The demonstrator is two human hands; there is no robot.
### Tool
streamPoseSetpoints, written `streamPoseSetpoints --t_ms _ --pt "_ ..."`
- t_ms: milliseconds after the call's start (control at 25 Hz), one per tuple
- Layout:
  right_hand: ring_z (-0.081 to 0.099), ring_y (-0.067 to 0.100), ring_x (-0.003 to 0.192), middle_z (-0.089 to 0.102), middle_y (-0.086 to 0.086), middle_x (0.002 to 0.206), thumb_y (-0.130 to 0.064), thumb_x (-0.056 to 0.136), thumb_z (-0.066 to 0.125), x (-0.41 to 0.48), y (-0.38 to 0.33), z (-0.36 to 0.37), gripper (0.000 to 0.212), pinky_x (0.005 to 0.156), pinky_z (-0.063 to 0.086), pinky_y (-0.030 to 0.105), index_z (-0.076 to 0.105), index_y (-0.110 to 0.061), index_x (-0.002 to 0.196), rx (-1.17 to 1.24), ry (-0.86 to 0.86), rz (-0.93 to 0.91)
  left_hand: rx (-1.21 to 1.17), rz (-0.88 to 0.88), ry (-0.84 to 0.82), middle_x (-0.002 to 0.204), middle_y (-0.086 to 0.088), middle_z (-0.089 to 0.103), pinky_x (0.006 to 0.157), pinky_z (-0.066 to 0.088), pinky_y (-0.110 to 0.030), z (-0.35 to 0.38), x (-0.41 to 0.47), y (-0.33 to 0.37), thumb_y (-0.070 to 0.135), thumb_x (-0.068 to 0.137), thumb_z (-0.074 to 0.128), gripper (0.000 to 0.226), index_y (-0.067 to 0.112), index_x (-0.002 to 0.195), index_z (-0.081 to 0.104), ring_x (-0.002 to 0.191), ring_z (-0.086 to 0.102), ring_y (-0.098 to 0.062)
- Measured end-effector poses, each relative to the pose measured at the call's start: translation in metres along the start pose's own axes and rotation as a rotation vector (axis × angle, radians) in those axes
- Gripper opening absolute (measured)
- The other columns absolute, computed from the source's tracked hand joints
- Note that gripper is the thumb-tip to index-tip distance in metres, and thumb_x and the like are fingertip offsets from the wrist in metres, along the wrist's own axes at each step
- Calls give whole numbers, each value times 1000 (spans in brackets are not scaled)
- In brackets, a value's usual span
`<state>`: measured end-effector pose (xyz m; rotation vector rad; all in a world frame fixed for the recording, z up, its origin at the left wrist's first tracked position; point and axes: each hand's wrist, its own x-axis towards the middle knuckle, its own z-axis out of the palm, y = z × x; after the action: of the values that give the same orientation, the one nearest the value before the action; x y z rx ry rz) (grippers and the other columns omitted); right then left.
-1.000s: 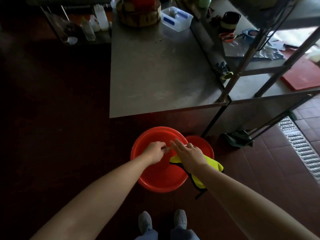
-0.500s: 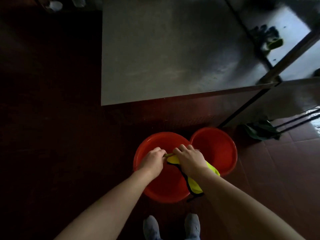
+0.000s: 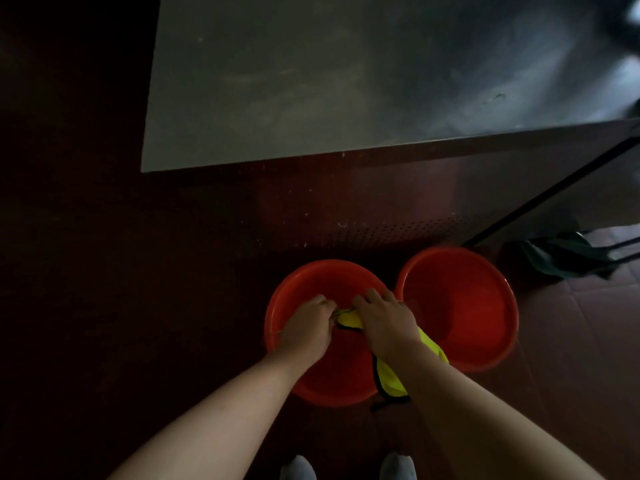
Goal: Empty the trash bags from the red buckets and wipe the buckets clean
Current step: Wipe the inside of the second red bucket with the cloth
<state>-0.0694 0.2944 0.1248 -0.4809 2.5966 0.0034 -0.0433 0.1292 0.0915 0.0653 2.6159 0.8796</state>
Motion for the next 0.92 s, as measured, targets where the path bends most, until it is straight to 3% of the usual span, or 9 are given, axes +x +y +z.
streamPoseSetpoints --t_ms 440,800,920 --pt "45 33 131 45 1 142 -19 95 55 51 20 52 56 97 48 44 40 -28 148 154 77 65 72 4 8 109 1 55 83 53 -41 33 53 -31 11 100 49 27 18 120 65 98 60 -20" --pt "43 30 129 44 0 143 -22 97 55 33 24 42 55 98 48 44 39 -30 149 162 53 32 93 -30 48 101 8 54 78 54 -42 47 32 -31 12 98 51 20 23 107 65 91 58 -15" --pt "43 30 131 41 -1 147 -21 97 55 24 25 46 58 99 48 44 37 -31 151 192 19 15 117 -96 45 101 8 53 77 54 -39 50 17 -37 16 101 50 22 22 115 65 89 58 -14"
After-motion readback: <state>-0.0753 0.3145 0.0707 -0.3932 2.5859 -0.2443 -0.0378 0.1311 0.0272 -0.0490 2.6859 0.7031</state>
